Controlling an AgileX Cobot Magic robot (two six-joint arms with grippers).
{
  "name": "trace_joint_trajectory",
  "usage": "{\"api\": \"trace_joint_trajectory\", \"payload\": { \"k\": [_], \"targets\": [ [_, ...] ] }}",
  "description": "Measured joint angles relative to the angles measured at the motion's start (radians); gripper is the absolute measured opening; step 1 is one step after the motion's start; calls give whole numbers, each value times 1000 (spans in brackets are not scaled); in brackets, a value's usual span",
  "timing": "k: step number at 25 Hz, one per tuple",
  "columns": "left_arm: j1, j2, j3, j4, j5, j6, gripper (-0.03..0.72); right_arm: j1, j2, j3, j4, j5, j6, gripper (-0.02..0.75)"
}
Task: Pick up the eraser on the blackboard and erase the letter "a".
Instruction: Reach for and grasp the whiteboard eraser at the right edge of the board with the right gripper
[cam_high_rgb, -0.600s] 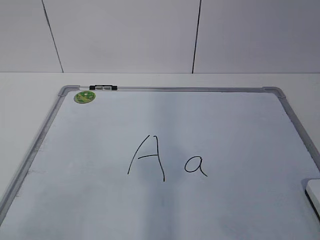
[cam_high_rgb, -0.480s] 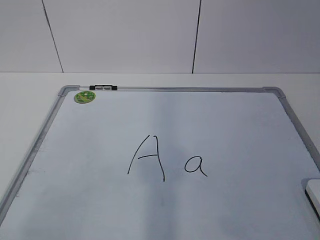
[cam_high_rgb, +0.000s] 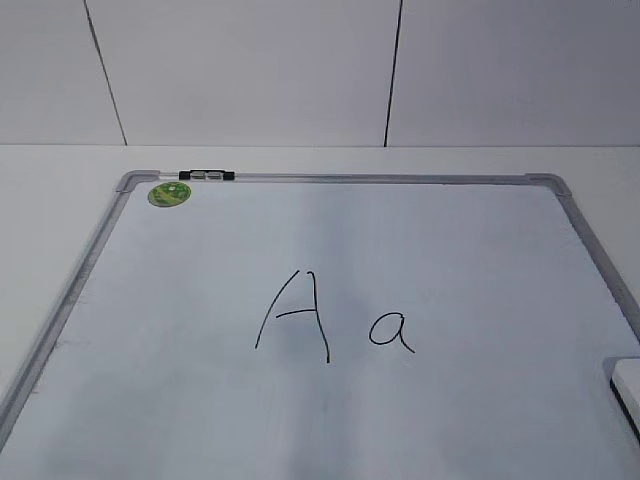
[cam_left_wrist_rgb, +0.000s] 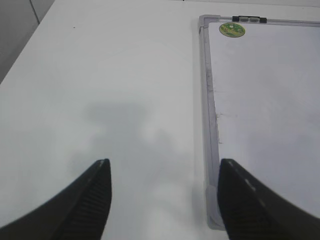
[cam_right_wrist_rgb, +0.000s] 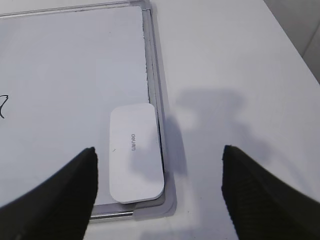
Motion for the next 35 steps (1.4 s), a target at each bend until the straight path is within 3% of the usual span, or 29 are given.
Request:
{"api": "trace_joint_trajectory", "payload": {
  "k": [35],
  "targets": [
    [0,0,0,0,0,0,497,0,0,0,0,0,0,592]
  ]
}}
